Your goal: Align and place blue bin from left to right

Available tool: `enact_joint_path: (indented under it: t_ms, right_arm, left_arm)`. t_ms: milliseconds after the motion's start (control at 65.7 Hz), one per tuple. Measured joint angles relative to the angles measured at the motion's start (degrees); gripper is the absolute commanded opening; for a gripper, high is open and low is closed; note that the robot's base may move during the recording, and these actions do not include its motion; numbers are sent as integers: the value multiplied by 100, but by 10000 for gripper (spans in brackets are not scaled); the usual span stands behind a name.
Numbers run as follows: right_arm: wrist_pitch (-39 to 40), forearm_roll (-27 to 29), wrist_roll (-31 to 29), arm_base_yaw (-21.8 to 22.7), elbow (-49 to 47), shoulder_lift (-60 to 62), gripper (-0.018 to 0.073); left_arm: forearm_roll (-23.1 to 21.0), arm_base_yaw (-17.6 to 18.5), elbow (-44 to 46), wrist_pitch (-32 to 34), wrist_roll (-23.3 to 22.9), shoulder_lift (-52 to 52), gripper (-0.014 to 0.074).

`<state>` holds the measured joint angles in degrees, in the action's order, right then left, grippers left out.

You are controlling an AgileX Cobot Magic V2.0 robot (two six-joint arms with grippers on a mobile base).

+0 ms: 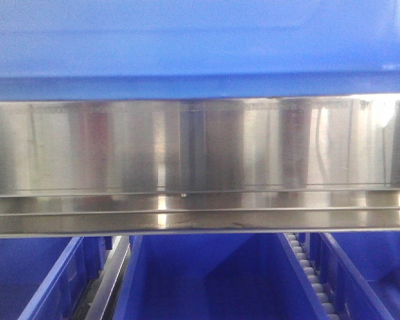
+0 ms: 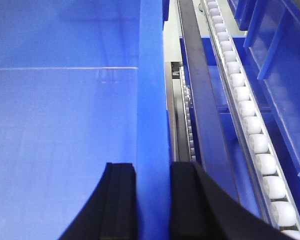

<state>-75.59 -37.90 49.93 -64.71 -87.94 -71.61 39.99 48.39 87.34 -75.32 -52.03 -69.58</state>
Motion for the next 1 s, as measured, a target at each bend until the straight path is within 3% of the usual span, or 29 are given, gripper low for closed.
enact_joint_path:
  t_ms: [1004]
  right_arm:
    - [973, -207, 0, 43, 4, 0, -72]
  left_arm:
    - [260, 0, 0, 0, -47, 54, -111]
